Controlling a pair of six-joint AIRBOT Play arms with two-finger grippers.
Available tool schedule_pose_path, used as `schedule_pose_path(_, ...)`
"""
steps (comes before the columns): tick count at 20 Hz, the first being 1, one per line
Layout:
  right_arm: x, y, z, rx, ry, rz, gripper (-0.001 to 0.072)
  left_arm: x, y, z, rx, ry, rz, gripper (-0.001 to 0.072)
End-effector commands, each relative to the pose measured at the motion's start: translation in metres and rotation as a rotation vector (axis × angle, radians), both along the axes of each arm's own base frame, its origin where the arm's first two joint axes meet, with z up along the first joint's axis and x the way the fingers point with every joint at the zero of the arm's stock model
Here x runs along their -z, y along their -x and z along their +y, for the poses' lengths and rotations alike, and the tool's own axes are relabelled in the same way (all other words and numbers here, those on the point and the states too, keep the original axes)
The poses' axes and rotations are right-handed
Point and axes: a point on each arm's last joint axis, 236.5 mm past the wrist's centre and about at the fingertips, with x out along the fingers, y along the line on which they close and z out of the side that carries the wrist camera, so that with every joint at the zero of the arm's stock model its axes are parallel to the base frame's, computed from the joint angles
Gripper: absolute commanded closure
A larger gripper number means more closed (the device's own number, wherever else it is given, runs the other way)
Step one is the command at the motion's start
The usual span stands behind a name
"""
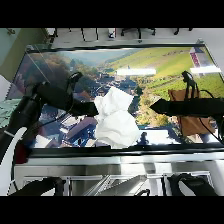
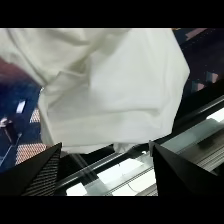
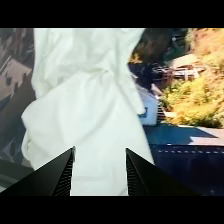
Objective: Fold the shirts.
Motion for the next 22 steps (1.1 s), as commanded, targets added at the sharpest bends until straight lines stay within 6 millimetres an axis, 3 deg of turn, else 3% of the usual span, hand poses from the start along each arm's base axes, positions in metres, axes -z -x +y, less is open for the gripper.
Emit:
schedule_pose_path(1,0.032,-0.006,-0.035,0.033,0.008,0.103,0.0344,0.054,0.018,0.018,-0.157,0.046,0.044,0.0091)
schedule_pose_path(4,0.076,0.009,-0.01,-0.118,-0.023,0.252,0.0323,0.121,0.044,0.01,-0.209,0.064,0.139,0.0091)
schedule_pose_path(6,0.107,0.023,0.012,-0.218,-0.02,0.345,0.0169,0.157,0.054,0.008,-0.22,0.035,0.189,0.0091)
schedule_pose_path(8,0.134,0.036,0.032,-0.303,-0.01,0.417,0.0169,0.176,0.051,0.002,-0.204,0.014,0.207,0.0092)
schedule_pose_path(10,0.156,0.048,0.048,-0.374,-0.001,0.48,0.0169,0.182,0.042,-0.006,-0.183,0.008,0.225,0.0093)
schedule_pose_path(11,0.165,0.055,0.056,-0.405,0.0,0.507,0.0169,0.182,0.038,-0.01,-0.169,0.009,0.239,0.0128)
schedule_pose_path(12,0.171,0.06,0.065,-0.435,-0.012,0.518,0.017,0.181,0.034,-0.014,-0.157,0.01,0.25,0.0278)
schedule_pose_path(13,0.174,0.062,0.074,-0.453,-0.031,0.523,0.0171,0.178,0.03,-0.017,-0.138,0.014,0.251,0.0363)
schedule_pose_path(14,0.175,0.062,0.082,-0.467,-0.051,0.514,0.0188,0.173,0.026,-0.021,-0.118,0.02,0.241,0.0384)
schedule_pose_path(16,0.173,0.055,0.095,-0.475,-0.085,0.47,0.0279,0.16,0.014,-0.026,-0.109,0.039,0.206,0.0693)
schedule_pose_path(17,0.171,0.05,0.099,-0.467,-0.104,0.45,0.0302,0.151,0.007,-0.029,-0.108,0.05,0.179,0.0691)
schedule_pose_path(18,0.169,0.048,0.101,-0.469,-0.113,0.437,0.0463,0.143,0.002,-0.03,-0.109,0.062,0.151,0.069)
schedule_pose_path(19,0.168,0.047,0.101,-0.469,-0.112,0.432,0.0684,0.131,-0.006,-0.032,-0.112,0.077,0.115,0.0691)
schedule_pose_path(21,0.162,0.041,0.105,-0.466,-0.126,0.414,0.0692,0.099,-0.019,-0.038,-0.108,0.114,0.036,0.0692)
schedule_pose_path(22,0.151,0.036,0.109,-0.477,-0.14,0.394,0.0692,0.073,-0.026,-0.041,-0.101,0.142,-0.021,0.0692)
